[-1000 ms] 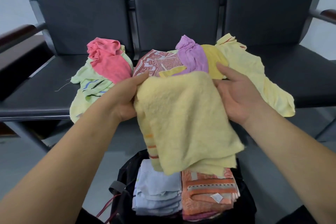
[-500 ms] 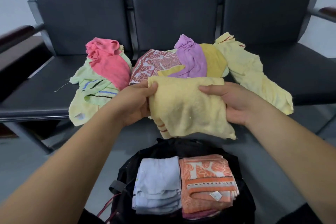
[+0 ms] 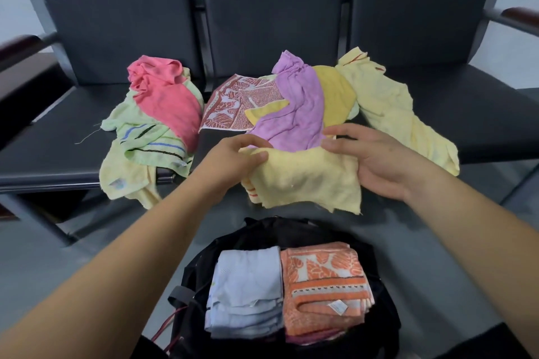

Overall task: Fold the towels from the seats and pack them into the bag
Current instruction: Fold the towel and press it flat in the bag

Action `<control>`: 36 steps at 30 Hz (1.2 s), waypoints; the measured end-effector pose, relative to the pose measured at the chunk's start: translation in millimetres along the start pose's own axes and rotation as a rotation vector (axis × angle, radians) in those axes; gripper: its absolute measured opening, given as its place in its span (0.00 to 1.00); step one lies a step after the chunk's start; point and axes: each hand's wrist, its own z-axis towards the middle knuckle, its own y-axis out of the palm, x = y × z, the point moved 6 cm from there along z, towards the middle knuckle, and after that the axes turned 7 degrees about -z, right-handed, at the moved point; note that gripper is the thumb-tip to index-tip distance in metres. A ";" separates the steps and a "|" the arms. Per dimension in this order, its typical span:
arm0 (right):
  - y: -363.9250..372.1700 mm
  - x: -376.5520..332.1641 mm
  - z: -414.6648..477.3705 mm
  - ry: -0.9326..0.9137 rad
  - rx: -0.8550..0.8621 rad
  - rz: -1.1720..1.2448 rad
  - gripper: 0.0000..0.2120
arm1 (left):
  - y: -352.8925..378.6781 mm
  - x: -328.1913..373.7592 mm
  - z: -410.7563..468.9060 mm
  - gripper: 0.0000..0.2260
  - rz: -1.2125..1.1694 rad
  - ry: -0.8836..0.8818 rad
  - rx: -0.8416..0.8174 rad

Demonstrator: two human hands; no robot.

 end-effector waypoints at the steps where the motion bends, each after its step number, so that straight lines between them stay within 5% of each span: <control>1: 2.5 4.1 -1.0 0.000 -0.073 -0.095 0.27 | 4.0 -3.6 0.4 0.05 -0.100 -0.023 -0.026; 4: -2.4 12.7 -2.3 -0.076 -0.054 -0.570 0.25 | 12.5 -6.5 -0.5 0.08 -0.184 -0.059 -0.122; 7: -13.2 9.1 -8.1 -0.169 0.073 -0.749 0.12 | 24.8 2.3 -5.1 0.19 0.472 0.055 -0.236; 9: -22.7 11.5 -9.5 -0.188 0.100 -0.727 0.06 | 33.9 2.4 -4.0 0.18 0.704 0.111 -0.204; 15: -44.2 48.4 -14.3 0.016 0.024 -0.304 0.02 | 46.5 -8.2 0.8 0.08 0.543 0.062 -0.052; 23: -76.2 82.4 -32.6 0.202 0.188 0.122 0.14 | 77.4 -29.8 -2.1 0.10 0.171 -0.115 -0.025; 25: -79.5 83.4 -36.7 0.179 0.123 0.032 0.16 | 87.6 -32.8 -2.8 0.11 0.077 -0.133 -0.057; 28: -88.8 85.9 -41.7 0.151 0.132 -0.437 0.27 | 106.3 -43.7 -5.4 0.16 -0.073 -0.180 -0.132; 32: -99.1 87.0 -38.9 0.070 0.226 -0.881 0.25 | 120.6 -54.1 -0.2 0.14 0.270 -0.042 -0.079; 36: -109.4 95.3 -31.1 0.013 0.284 -1.068 0.11 | 140.0 -58.0 -3.1 0.08 0.492 0.084 -0.093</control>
